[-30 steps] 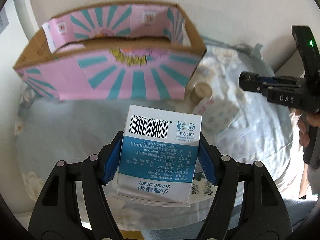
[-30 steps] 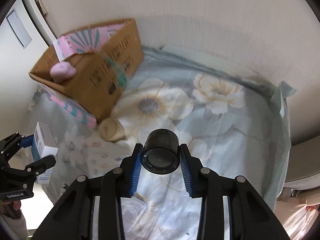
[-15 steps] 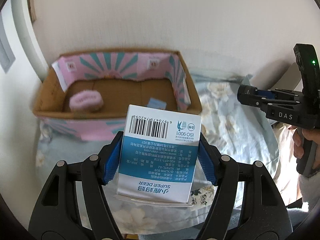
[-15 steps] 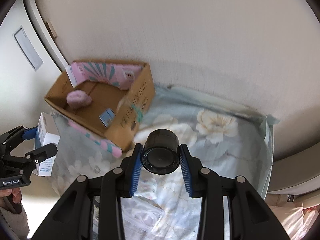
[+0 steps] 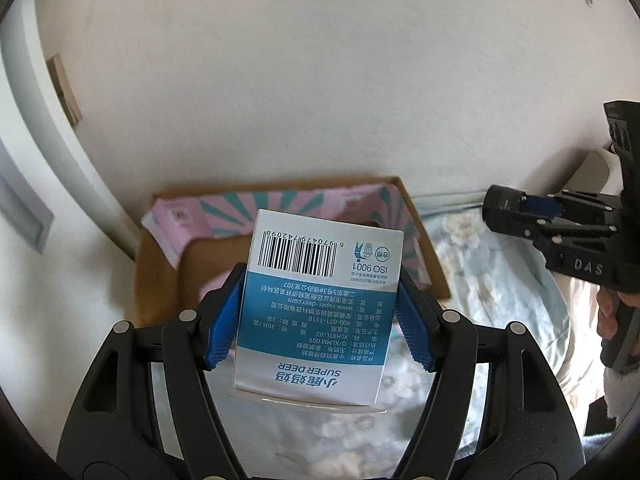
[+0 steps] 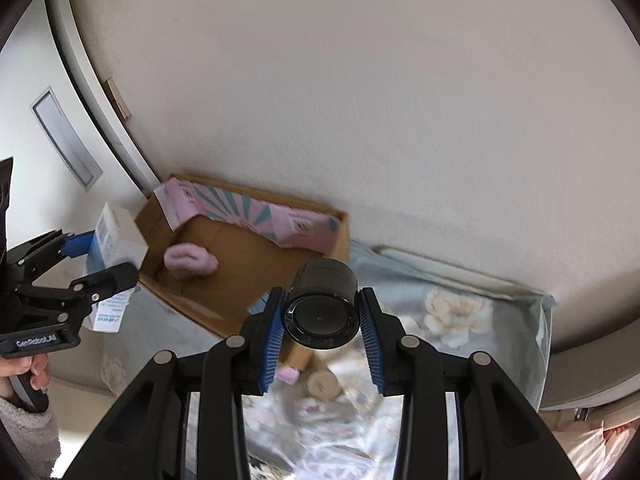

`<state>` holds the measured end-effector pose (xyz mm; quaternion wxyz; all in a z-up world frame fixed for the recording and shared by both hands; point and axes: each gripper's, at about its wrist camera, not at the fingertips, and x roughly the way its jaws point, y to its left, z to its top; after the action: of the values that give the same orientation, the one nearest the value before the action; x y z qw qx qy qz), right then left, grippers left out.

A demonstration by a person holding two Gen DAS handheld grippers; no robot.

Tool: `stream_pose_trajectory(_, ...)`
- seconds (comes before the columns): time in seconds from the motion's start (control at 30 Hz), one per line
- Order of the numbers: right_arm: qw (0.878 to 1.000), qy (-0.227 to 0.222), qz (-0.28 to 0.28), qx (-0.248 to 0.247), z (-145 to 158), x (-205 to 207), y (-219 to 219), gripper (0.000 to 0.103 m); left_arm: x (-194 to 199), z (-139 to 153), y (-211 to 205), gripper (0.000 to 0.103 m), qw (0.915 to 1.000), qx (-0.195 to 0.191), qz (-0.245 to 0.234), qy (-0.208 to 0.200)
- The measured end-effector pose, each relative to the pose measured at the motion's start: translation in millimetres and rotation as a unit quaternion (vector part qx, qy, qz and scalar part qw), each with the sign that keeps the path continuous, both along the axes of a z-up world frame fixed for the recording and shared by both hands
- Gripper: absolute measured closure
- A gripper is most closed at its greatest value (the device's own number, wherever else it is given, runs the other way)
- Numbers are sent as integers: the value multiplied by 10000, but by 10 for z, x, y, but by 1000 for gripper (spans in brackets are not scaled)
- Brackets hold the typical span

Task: Organize objects
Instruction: 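Carry the SUPER DEER box and black jar into the cardboard box and release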

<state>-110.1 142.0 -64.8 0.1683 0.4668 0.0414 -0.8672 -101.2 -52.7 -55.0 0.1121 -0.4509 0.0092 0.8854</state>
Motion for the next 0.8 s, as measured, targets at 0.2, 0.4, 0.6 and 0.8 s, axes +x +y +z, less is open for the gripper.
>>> stream_pose_trajectory(0.2,10000,-73,-40,33,-28,-169,-340,69,-294,-15,-190,36,9999,-93,-58,-18)
stream_pose_trajectory(0.4,9995,-293,-108,-19,-220,-367,-643,69,-577,-225,-362,36,9997,-50,-114,-229)
stream_pose_trajectory(0.6,9984,-530,-174,-27,-476,-528,-874,69,-862,-559,-496,36,9982,-77,-208,-554)
stream_pose_trajectory(0.8,9966,-759,-317,2,-724,-692,-1006,69,-1109,-768,-596,36,9967,-137,-334,-726)
